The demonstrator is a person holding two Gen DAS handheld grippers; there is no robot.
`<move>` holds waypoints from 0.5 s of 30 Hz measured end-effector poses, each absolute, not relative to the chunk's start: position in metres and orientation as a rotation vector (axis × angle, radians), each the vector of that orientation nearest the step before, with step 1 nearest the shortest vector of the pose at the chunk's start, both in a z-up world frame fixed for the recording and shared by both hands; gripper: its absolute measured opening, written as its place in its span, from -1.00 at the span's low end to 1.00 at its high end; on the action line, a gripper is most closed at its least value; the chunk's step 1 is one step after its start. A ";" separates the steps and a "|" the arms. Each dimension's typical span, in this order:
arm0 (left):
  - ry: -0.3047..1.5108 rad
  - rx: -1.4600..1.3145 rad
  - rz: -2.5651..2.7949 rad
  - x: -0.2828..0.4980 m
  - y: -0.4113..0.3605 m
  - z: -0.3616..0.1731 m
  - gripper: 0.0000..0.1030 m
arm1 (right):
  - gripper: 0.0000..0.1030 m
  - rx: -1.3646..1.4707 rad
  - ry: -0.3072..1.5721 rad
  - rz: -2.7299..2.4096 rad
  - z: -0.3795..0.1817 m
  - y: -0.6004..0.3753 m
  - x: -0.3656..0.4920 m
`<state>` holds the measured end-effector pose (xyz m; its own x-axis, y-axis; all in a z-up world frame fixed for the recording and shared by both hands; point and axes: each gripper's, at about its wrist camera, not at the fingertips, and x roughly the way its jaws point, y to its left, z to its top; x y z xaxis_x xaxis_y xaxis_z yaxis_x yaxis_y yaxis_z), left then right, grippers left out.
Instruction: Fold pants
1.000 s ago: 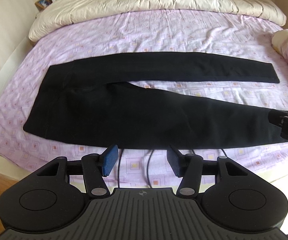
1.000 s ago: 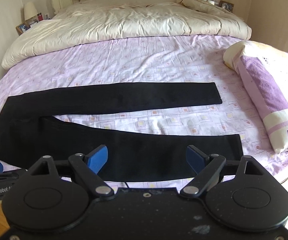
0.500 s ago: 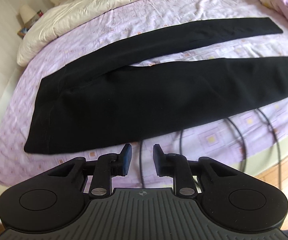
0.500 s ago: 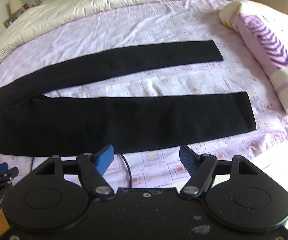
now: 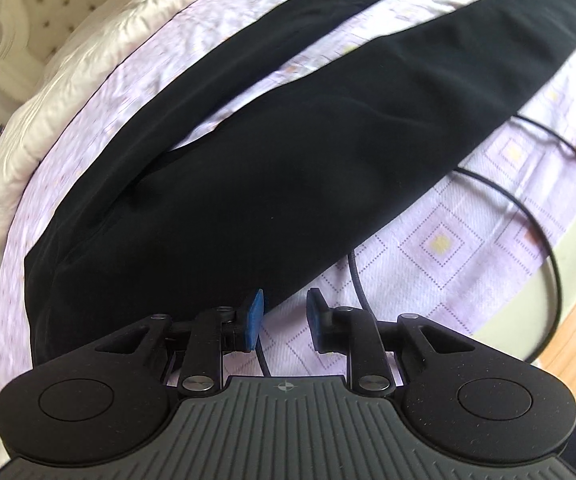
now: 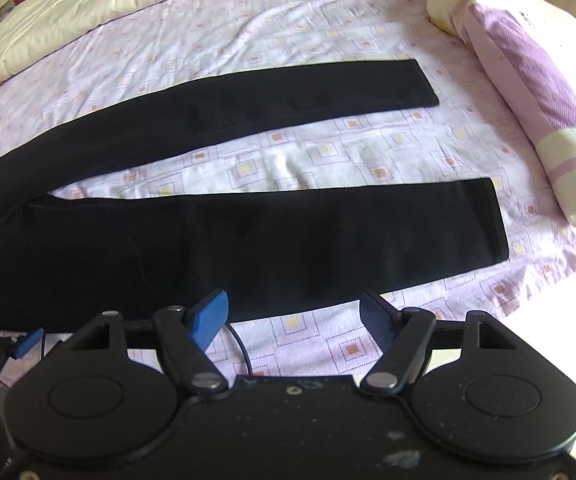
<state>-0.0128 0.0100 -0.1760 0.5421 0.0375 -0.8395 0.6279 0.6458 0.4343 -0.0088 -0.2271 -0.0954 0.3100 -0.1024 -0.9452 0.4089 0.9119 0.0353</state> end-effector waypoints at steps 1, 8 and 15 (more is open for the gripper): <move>0.937 0.826 -0.415 -0.012 0.009 -0.179 -0.54 | 0.48 0.313 1.220 -0.363 -0.099 -0.231 -0.008; 0.925 0.814 -0.523 0.004 0.015 -0.175 -0.56 | 0.48 0.458 1.237 -0.529 -0.132 -0.269 -0.014; 1.095 0.578 -0.645 0.047 0.040 -0.159 -0.77 | 0.45 0.726 1.184 -0.710 -0.157 -0.319 -0.029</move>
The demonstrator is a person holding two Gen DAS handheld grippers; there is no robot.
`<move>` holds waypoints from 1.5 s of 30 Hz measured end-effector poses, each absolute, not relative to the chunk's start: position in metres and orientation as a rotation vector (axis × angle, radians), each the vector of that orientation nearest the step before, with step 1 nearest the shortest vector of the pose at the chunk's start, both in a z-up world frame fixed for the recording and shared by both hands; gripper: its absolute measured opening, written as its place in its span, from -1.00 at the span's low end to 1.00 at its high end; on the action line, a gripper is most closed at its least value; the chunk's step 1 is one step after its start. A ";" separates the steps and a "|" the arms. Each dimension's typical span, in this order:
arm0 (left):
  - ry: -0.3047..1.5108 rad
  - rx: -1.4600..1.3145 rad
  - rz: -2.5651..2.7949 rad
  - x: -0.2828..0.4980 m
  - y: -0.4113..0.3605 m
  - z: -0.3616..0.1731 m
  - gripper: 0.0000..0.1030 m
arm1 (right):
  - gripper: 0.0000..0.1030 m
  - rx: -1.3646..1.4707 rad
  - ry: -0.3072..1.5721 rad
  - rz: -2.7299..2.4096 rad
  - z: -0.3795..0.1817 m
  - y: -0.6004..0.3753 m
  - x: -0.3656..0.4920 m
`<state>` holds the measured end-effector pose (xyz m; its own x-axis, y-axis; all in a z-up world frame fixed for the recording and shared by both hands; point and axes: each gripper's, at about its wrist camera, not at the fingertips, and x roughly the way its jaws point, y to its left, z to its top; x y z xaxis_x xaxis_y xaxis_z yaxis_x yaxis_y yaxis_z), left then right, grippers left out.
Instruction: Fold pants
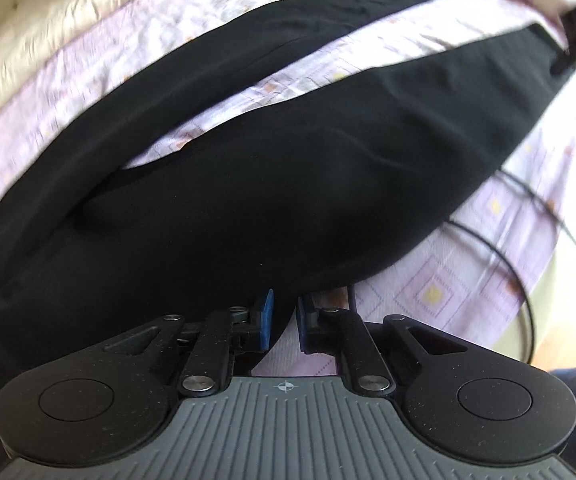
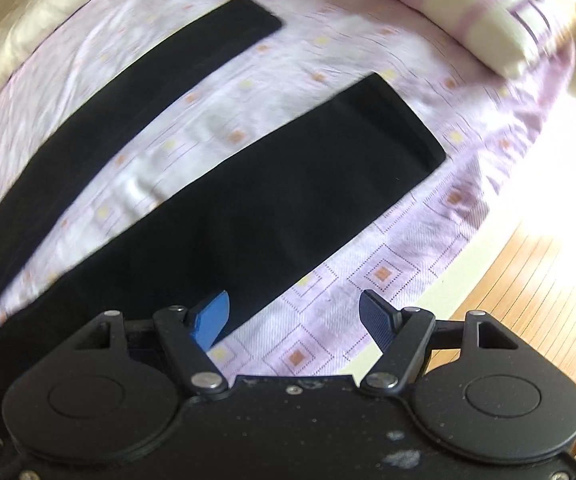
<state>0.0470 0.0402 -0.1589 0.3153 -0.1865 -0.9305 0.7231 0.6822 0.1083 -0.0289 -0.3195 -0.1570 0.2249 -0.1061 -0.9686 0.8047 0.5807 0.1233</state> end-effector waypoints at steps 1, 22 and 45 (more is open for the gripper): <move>1.119 0.543 -0.652 0.054 0.043 -0.157 -0.79 | 0.43 0.742 1.179 -0.732 -0.160 -0.325 -0.030; 1.085 0.395 -0.544 0.090 0.040 -0.086 -0.82 | -0.88 1.169 1.023 -0.702 -0.169 -0.392 -0.026; 1.089 0.356 -0.370 0.241 0.015 -0.079 -0.83 | 0.26 0.771 1.034 -0.557 -0.120 -0.467 0.149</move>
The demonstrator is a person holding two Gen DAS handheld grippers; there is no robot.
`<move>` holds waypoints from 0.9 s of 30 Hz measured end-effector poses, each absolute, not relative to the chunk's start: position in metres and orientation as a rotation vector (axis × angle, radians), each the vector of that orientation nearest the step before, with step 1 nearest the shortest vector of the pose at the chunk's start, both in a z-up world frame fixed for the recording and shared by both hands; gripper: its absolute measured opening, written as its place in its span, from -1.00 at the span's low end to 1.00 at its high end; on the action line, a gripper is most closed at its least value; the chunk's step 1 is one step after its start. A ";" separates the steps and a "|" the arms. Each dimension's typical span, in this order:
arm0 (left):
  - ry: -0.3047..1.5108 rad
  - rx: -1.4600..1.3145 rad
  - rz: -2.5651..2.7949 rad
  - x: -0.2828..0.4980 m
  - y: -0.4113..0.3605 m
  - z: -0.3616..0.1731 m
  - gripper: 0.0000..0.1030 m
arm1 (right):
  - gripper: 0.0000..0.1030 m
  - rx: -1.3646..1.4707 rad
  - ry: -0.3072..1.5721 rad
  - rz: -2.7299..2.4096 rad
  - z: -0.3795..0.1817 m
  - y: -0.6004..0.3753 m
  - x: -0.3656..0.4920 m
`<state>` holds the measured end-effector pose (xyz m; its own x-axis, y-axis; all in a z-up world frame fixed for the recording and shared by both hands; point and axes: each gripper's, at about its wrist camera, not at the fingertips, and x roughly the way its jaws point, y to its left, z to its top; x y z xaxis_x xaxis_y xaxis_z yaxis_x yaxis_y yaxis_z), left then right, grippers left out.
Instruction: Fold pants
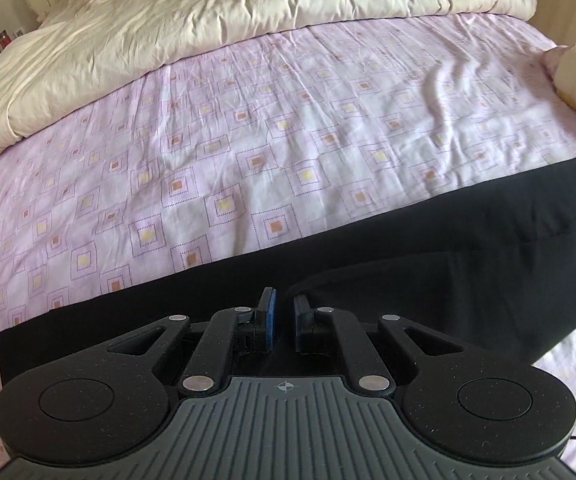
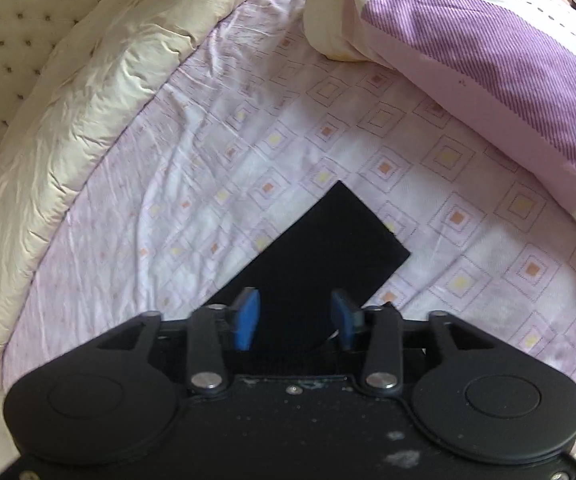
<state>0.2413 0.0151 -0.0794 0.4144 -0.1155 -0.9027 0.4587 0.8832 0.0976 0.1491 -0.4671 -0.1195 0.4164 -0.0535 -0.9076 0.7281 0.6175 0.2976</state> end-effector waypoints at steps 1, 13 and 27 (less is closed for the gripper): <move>1.097 0.348 -0.367 0.243 0.016 -0.081 -0.83 | 0.38 0.738 1.065 -0.561 -0.126 -0.470 0.148; 1.139 0.333 -0.344 0.254 0.016 -0.088 -0.84 | -0.84 0.659 1.253 -0.449 -0.187 -0.471 0.135; 1.192 0.423 -0.426 0.293 -0.009 -0.111 -0.84 | -0.93 0.461 1.178 -0.515 -0.155 -0.495 0.228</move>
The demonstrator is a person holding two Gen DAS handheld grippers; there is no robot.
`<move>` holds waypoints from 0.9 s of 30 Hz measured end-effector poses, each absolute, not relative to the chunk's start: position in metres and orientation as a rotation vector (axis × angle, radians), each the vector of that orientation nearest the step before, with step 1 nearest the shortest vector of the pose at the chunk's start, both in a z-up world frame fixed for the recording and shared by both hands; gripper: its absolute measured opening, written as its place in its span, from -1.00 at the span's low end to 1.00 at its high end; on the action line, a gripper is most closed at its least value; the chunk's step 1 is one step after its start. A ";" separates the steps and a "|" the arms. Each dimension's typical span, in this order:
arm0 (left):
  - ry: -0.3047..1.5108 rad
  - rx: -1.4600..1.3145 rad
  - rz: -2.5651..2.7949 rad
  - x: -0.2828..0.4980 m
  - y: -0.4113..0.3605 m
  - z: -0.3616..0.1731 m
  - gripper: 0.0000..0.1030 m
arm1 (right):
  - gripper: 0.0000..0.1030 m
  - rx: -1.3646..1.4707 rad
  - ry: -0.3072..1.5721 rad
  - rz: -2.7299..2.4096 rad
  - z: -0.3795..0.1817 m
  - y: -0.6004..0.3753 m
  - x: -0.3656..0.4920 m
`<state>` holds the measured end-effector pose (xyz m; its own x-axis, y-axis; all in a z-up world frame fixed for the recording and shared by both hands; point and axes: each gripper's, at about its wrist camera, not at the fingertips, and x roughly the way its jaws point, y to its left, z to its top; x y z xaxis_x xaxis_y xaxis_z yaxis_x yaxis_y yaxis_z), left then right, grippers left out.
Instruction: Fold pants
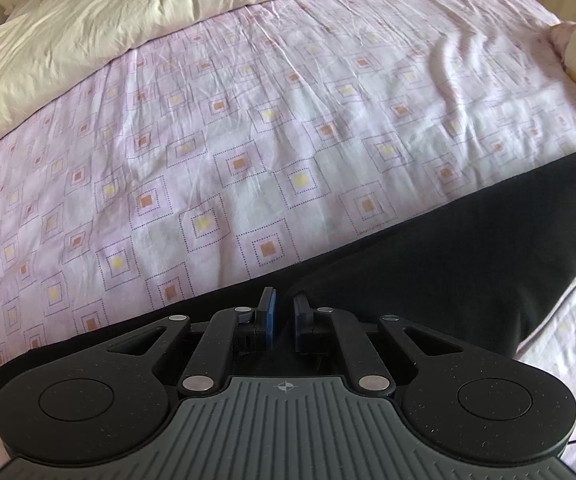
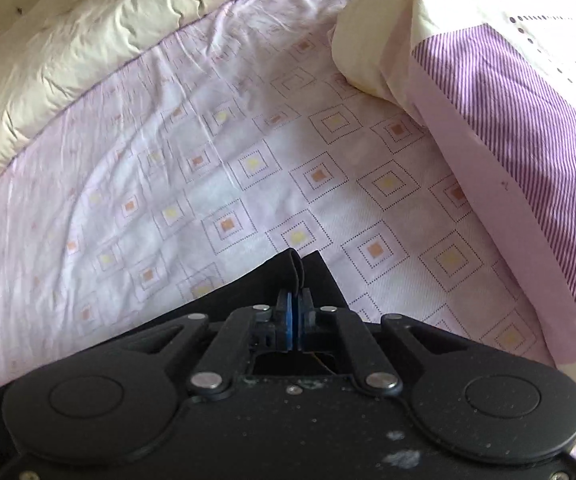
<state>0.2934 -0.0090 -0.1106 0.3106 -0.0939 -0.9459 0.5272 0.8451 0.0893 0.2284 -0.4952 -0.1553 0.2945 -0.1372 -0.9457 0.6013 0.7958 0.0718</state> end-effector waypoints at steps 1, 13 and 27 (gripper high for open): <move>1.200 0.431 -0.434 0.296 -0.011 -0.114 -0.84 | -0.93 0.450 1.197 -0.523 -0.161 -0.495 0.231; 1.324 0.458 -0.516 0.333 -0.019 -0.153 -0.78 | -0.86 0.381 1.285 -0.584 -0.196 -0.488 0.242; 1.415 0.279 -0.391 0.390 0.021 -0.126 0.11 | -0.78 0.335 1.319 -0.552 -0.203 -0.483 0.249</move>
